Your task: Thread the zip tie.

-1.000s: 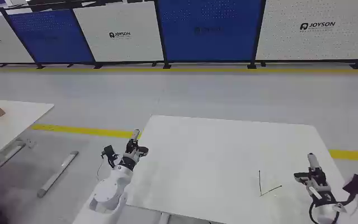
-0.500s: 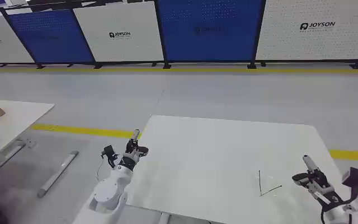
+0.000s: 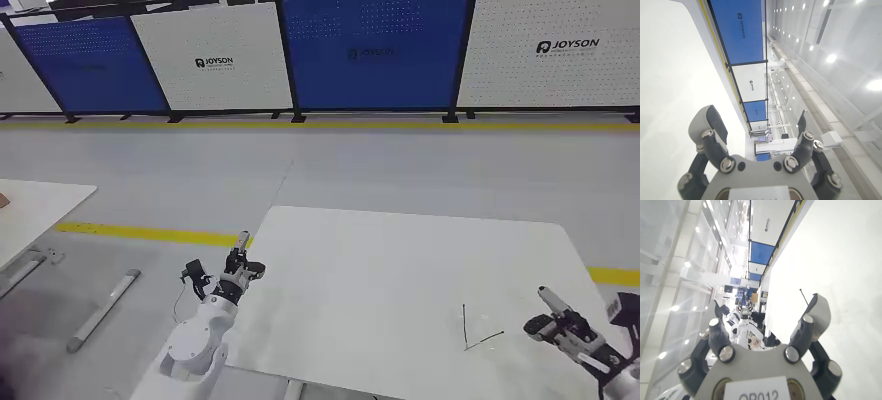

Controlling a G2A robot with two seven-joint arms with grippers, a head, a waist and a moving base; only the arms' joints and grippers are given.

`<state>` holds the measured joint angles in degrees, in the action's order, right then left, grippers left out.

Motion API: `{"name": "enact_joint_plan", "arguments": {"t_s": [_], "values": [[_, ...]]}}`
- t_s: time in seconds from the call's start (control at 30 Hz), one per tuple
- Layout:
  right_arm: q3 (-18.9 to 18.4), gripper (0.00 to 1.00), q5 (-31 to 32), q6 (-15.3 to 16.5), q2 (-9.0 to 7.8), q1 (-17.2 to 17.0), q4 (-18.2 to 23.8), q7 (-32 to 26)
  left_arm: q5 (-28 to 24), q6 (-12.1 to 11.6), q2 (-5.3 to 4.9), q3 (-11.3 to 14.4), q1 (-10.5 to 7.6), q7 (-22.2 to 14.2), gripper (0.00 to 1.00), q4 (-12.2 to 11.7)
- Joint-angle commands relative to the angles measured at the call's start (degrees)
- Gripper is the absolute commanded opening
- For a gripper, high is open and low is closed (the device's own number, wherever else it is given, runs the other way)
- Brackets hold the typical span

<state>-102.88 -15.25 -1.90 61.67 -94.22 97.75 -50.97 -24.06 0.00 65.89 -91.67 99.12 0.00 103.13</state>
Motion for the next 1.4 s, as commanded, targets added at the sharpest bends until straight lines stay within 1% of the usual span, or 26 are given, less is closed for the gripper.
{"name": "enact_joint_plan", "arguments": {"t_s": [0.0,0.03,0.1,0.17,0.2,0.6,0.67,0.7,0.77,0.83,0.9,0.93,1.0,1.07,1.2,1.37], "values": [[-0.7,1.00,1.6,-0.8,-0.51,1.6,-0.7,-4.9,0.0,0.0,0.00,0.0,0.00,0.0,1.00,0.0],[-0.7,1.00,2.7,-0.5,-0.95,2.5,-1.0,-9.5,0.0,0.0,0.00,0.0,0.00,0.0,1.00,0.0],[-1.6,1.00,2.9,-0.6,-1.45,4.2,-2.5,-13.2,0.0,0.0,0.00,0.0,0.00,0.0,1.00,0.0],[-1.4,1.00,4.6,-2.4,-2.40,6.8,-4.9,-22.9,0.0,0.0,0.00,0.0,0.00,0.0,1.00,0.0],[-1.4,1.00,6.0,-3.7,-2.87,8.5,-6.4,-26.5,0.0,0.0,0.00,0.0,0.00,0.0,1.00,0.0],[-1.4,1.00,6.0,-3.7,-2.87,8.5,-6.4,-26.5,0.0,0.0,0.00,0.0,0.00,0.0,1.00,0.0],[-1.0,1.00,5.2,-2.5,-2.85,8.7,-6.0,-26.9,0.0,0.0,0.00,0.0,0.00,0.0,1.00,0.0],[-0.7,1.00,4.2,-0.2,-2.91,9.1,-6.4,-28.0,0.0,0.0,0.00,0.0,0.00,0.0,1.00,0.0],[-0.2,1.00,2.9,1.9,-3.27,9.8,-8.0,-28.7,0.0,0.0,0.00,0.0,0.00,0.0,1.00,0.0],[1.0,1.00,1.3,4.3,-4.06,10.4,-9.2,-28.7,0.0,0.0,0.00,0.0,0.00,0.0,1.00,0.0],[2.0,1.00,0.7,5.4,-5.05,11.1,-10.5,-28.7,0.0,0.0,0.00,0.0,0.00,0.0,1.00,0.0],[3.5,1.00,0.3,6.0,-5.82,11.6,-11.0,-28.7,0.0,0.0,0.00,0.0,0.00,0.0,1.00,0.0],[6.0,1.00,-0.6,6.4,-7.09,12.8,-12.7,-28.7,0.0,0.0,0.00,0.0,0.00,0.0,1.00,0.0],[8.1,1.00,1.2,6.7,-8.53,14.5,-15.1,-28.7,0.0,0.0,0.00,0.0,0.00,0.0,1.00,0.0],[11.4,1.00,3.6,6.8,-10.48,16.8,-17.8,-28.7,0.0,0.0,0.00,0.0,0.00,0.0,1.00,0.0],[11.4,1.00,3.6,6.8,-10.48,16.8,-17.8,-28.7,0.0,0.0,0.00,0.0,0.00,0.0,1.00,0.0]]}}
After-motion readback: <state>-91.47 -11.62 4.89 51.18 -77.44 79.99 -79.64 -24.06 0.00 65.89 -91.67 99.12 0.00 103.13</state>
